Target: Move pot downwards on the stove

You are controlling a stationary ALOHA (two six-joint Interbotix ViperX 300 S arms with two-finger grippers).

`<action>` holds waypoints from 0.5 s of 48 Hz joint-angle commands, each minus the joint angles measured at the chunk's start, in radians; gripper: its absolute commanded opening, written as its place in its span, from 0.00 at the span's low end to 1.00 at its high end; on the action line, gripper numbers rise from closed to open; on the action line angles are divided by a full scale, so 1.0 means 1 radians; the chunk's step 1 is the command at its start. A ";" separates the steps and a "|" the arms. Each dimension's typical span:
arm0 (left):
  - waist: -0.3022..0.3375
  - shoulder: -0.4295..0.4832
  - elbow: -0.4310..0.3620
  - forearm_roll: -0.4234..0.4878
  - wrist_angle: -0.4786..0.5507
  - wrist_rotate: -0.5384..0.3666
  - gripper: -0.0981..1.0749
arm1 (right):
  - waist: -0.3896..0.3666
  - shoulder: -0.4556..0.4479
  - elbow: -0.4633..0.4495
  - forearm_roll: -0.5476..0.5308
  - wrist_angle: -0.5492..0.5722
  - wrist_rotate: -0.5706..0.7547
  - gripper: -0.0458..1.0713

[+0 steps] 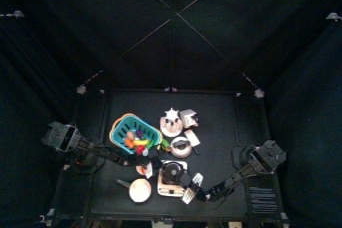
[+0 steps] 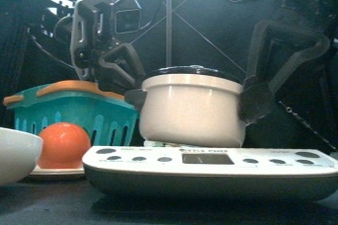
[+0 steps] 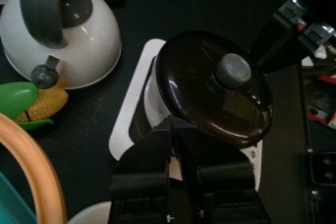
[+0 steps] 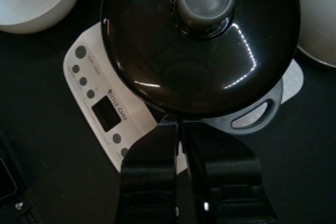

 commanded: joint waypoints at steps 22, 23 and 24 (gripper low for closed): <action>-0.009 -0.104 0.025 0.086 -0.054 0.002 0.47 | -0.008 -0.051 -0.011 -0.008 0.008 0.002 0.28; -0.009 -0.104 0.026 0.089 -0.054 0.002 0.47 | -0.008 -0.051 -0.011 -0.008 0.008 0.002 0.28; -0.011 -0.104 0.028 0.094 -0.051 0.000 0.47 | -0.006 -0.051 -0.011 -0.008 0.008 0.002 0.28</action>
